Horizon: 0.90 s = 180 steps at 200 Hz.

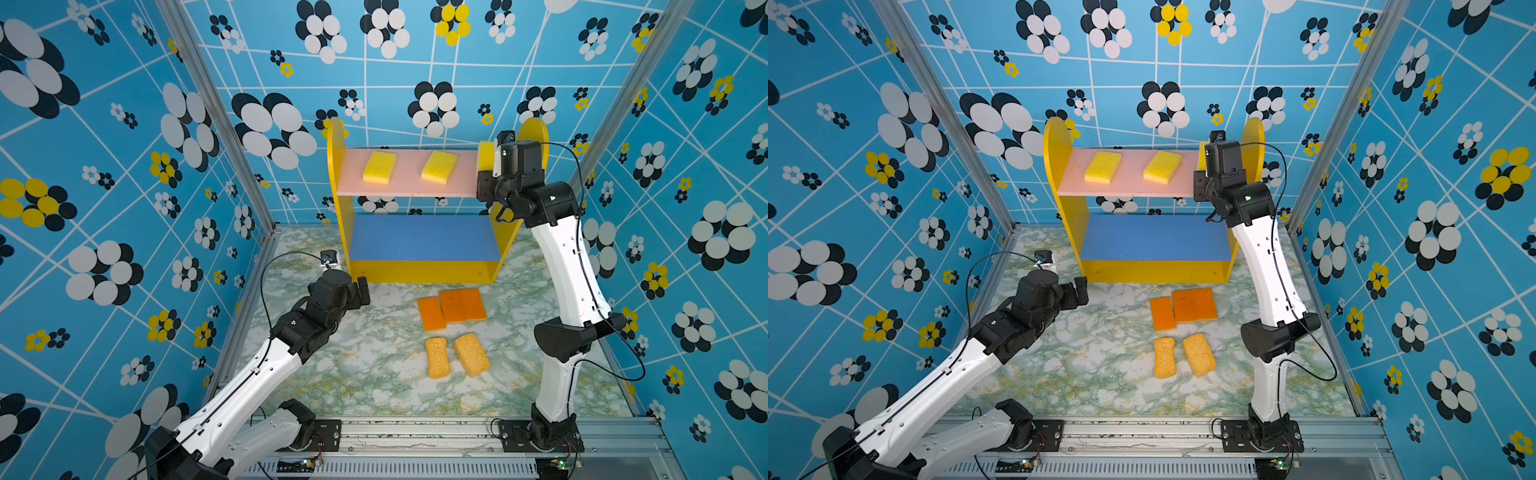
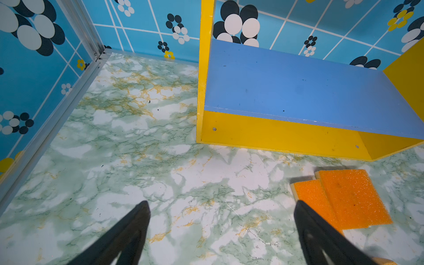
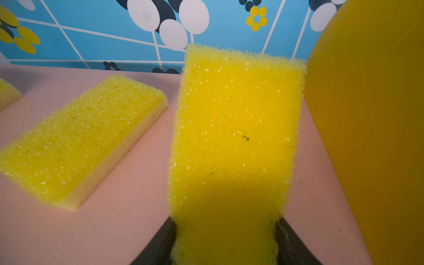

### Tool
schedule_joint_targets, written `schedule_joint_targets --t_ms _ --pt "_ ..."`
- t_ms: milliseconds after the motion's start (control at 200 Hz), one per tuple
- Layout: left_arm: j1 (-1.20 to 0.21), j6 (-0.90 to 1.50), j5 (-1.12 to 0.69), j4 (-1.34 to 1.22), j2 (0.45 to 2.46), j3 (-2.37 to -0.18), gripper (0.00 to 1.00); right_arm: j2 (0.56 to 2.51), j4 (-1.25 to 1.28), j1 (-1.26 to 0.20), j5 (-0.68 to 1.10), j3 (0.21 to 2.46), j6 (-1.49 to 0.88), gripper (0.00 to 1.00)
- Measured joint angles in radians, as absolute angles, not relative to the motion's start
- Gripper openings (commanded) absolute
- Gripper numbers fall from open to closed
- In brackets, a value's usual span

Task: Arrange cleaning sponges on a shelf
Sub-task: Place the cleaning sponge at the shelf.

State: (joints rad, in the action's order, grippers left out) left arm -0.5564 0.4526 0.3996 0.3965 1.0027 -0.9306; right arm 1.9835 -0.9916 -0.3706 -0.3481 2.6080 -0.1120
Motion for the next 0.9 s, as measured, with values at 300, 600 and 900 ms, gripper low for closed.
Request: schedule_joint_targets --t_ms 300,600,900 --pt "-0.556 0.453 0.395 0.397 1.005 -0.931 0.99 1.989 -0.992 -0.368 -0.341 2.61 -0.12 0.65" --pt "-0.556 0.453 0.395 0.397 1.005 -0.933 0.99 1.989 -0.989 -0.368 -0.334 2.603 -0.128 0.69" --pt "-0.556 0.453 0.395 0.397 1.005 -0.936 0.99 1.985 -0.952 -0.366 -0.335 2.557 -0.136 0.73"
